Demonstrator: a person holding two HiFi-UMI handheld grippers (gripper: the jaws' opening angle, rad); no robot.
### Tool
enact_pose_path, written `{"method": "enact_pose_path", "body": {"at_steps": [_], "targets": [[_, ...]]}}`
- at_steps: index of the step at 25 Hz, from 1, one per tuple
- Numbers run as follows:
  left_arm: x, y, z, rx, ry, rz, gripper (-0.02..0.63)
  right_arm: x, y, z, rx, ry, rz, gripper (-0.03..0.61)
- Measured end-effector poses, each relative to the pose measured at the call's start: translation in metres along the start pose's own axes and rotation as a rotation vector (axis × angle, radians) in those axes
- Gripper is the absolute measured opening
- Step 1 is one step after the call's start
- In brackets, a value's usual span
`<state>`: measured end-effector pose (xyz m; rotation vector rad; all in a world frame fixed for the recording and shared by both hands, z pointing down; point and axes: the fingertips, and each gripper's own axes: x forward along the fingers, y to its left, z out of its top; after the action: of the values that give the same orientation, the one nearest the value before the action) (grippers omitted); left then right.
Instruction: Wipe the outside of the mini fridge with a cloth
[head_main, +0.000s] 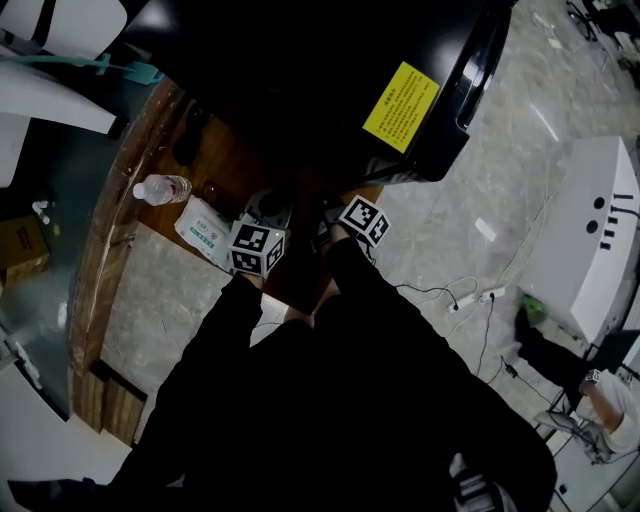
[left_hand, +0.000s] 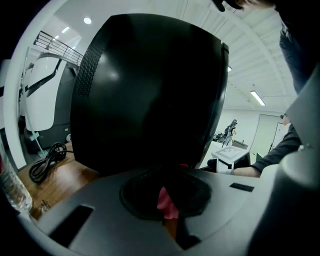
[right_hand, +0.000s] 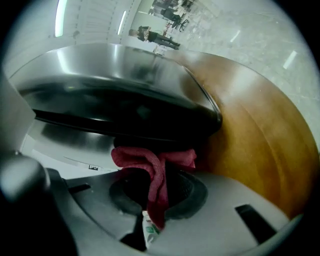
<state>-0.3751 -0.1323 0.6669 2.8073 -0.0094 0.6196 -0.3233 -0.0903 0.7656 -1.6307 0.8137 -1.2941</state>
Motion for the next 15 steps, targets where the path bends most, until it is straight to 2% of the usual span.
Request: {"method": "enact_pose_path", "body": {"at_steps": [2, 5, 10, 15], "targets": [[-0.019, -0.002, 0.016, -0.005, -0.032, 0.001, 0.005, -0.010, 0.016, -0.004, -0.033, 0.014, 0.004, 0.052], [-0.055, -0.002, 0.044, -0.026, -0.096, 0.018, 0.005, -0.033, 0.063, -0.019, -0.115, 0.047, 0.061, 0.054], [-0.121, 0.005, 0.094, 0.010, -0.181, 0.052, 0.005, -0.070, 0.167, -0.065, -0.233, 0.084, 0.225, 0.054], [-0.171, 0.024, 0.154, 0.010, -0.276, 0.071, 0.005, -0.081, 0.274, -0.087, -0.340, 0.077, 0.382, 0.054]]}}
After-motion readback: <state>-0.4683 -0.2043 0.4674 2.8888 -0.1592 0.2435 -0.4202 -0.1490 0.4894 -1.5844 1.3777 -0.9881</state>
